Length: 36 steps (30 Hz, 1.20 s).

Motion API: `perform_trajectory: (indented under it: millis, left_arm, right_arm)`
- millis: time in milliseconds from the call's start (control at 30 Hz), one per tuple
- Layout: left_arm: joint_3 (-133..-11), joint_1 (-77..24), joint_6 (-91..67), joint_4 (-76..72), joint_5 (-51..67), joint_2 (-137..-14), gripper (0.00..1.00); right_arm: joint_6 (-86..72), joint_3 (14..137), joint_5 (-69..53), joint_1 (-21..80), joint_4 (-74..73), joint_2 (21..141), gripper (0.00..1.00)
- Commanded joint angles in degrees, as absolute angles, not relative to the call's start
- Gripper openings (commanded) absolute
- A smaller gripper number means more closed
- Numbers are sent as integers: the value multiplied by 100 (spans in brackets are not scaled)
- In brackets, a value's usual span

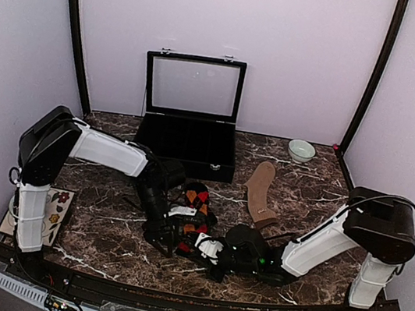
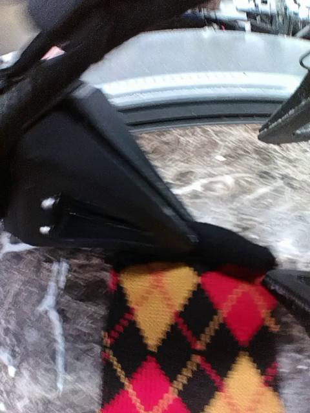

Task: Roll the socks
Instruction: Roll the sock at the center of the board.

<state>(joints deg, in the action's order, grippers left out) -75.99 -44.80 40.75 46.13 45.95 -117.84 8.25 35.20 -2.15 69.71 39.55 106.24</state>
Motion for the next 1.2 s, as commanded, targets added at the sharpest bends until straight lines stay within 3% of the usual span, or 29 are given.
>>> perform_trajectory:
  millis: [0, 233, 567, 1167]
  left_arm:
    - [-6931, -4356, 3933, 4007, 3225, -11184, 74]
    - [-6340, -4351, 4118, 3461, 2601, -10307, 75]
    - [-5615, -4383, 5103, 3150, 3396, -9118, 68]
    - [-5652, -5220, 5446, 2282, 2538, -9509, 51]
  right_arm:
    - [368, 3498, -598, 6867, 3508, 10861, 0]
    - [-122, 3922, -1128, 6627, 2704, 10919, 0]
    - [-1105, 4436, -2343, 5857, 1614, 11200, 0]
    - [-2541, 4790, -3509, 5395, 997, 11818, 0]
